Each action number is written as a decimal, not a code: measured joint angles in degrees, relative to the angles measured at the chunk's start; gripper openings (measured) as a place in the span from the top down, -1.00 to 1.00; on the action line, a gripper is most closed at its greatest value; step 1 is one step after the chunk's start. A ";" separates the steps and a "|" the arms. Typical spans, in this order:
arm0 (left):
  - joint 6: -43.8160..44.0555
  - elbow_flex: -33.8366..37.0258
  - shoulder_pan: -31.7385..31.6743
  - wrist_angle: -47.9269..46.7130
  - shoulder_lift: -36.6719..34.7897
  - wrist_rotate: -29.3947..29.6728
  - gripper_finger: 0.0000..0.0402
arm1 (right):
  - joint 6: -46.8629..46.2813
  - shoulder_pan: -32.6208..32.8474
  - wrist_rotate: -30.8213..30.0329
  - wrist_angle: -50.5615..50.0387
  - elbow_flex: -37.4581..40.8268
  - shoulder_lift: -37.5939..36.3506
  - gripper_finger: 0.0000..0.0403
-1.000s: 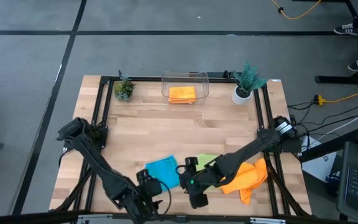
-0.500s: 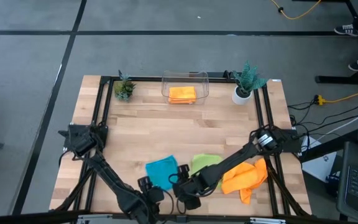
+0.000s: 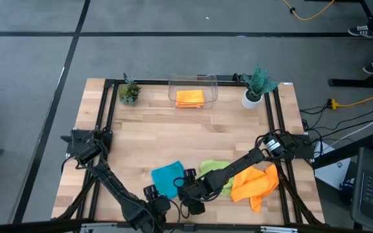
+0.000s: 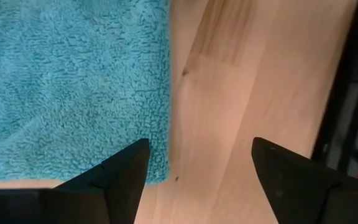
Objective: Fold microfiber towels
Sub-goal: Fold the blue towel
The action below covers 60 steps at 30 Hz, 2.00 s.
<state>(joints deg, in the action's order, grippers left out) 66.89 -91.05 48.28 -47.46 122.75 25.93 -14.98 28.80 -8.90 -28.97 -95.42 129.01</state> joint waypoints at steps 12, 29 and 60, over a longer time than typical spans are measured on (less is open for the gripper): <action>1.81 1.66 -0.24 1.86 2.13 0.23 -0.20 | -2.28 -0.14 1.06 -0.02 0.02 0.00 -0.39; 1.66 0.25 -0.34 5.76 1.83 2.04 -0.19 | -2.75 -0.14 3.14 -0.28 0.00 0.00 -0.39; 1.74 0.50 -1.89 2.92 1.58 -1.44 -0.19 | -4.24 -0.12 4.16 -0.45 0.02 -0.07 -0.39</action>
<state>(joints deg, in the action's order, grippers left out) 68.63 -90.55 46.39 -44.54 124.33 24.49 -19.22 28.69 -4.74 -29.42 -95.39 128.95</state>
